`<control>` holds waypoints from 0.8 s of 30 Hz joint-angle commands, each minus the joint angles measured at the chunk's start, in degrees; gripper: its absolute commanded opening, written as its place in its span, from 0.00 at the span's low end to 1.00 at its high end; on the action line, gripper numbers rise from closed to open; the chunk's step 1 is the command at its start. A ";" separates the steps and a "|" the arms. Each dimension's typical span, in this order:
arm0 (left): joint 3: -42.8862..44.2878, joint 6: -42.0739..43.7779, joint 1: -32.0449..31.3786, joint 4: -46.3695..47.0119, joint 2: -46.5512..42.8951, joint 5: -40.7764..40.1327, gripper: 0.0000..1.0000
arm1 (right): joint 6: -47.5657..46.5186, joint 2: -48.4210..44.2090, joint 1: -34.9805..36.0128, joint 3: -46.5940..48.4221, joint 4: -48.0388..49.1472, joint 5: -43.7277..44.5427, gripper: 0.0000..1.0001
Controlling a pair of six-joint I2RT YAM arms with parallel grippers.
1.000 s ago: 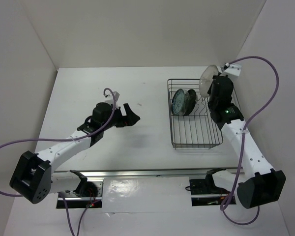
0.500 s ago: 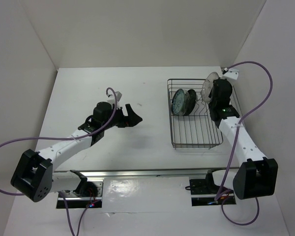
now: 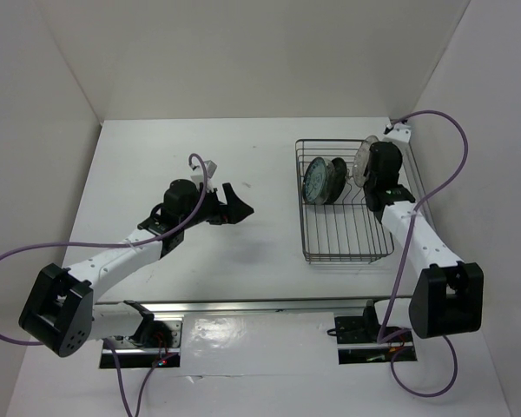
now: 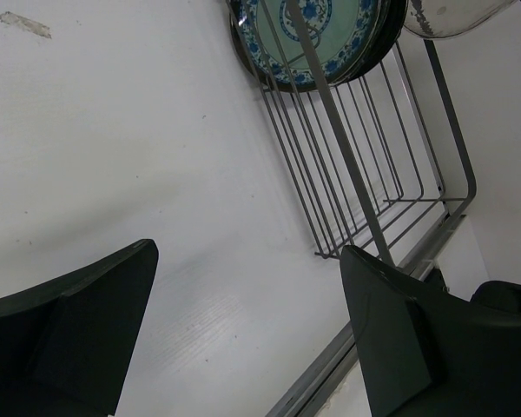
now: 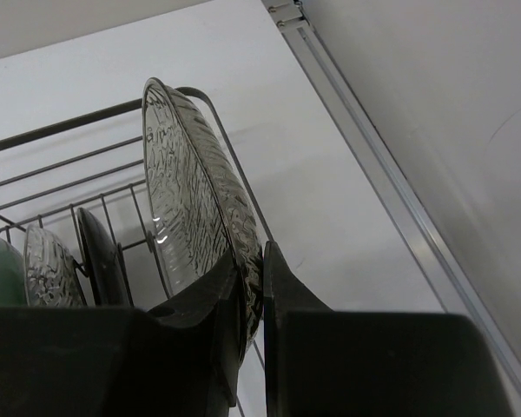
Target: Load the plates into the dish rack
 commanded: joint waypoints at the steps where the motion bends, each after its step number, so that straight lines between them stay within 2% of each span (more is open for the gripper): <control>1: 0.25 1.27 -0.12 3.05 -1.00 1.15 1.00 | 0.00 0.90 0.73 -0.24 6.01 0.21 0.00; 15: 0.25 1.27 -0.12 3.05 -1.00 1.15 1.00 | 0.00 4.68 6.54 -1.82 7.06 4.60 0.00; 24: 0.25 1.27 -0.12 3.05 -1.00 1.15 1.00 | 0.00 5.73 7.07 -2.35 6.46 8.47 0.00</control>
